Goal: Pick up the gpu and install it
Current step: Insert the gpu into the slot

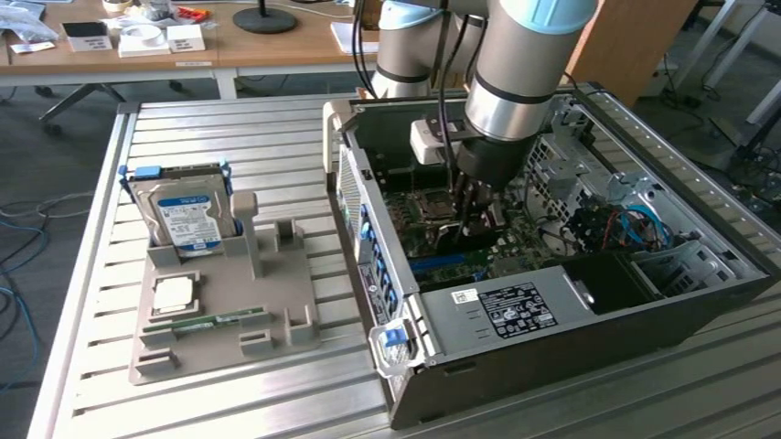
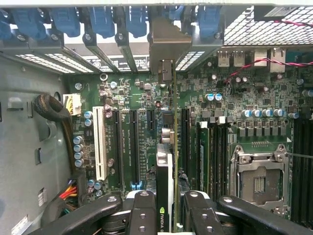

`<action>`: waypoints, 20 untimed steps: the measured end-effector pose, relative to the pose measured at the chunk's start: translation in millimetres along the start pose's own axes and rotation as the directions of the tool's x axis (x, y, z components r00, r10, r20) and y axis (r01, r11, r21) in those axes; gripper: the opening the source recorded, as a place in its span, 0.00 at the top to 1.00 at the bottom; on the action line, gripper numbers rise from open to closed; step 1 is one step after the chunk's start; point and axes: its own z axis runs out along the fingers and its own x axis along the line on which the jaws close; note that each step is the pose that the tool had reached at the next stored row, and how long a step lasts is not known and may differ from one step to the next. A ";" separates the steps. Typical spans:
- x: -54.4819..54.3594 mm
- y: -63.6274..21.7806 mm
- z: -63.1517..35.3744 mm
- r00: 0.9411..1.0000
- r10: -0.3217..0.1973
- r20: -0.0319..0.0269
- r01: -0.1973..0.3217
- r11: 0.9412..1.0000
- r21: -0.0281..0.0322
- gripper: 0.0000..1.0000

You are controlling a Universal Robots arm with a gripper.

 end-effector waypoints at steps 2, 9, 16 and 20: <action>-0.1 1.2 0.3 1.000 0.000 0.000 0.000 1.000 0.000 0.73; 0.1 2.2 6.1 1.000 0.000 0.000 0.000 1.000 0.000 0.73; -0.1 3.7 10.5 1.000 0.000 0.000 0.000 1.000 0.000 0.73; -0.1 3.6 10.6 1.000 0.000 0.000 0.000 1.000 0.000 0.73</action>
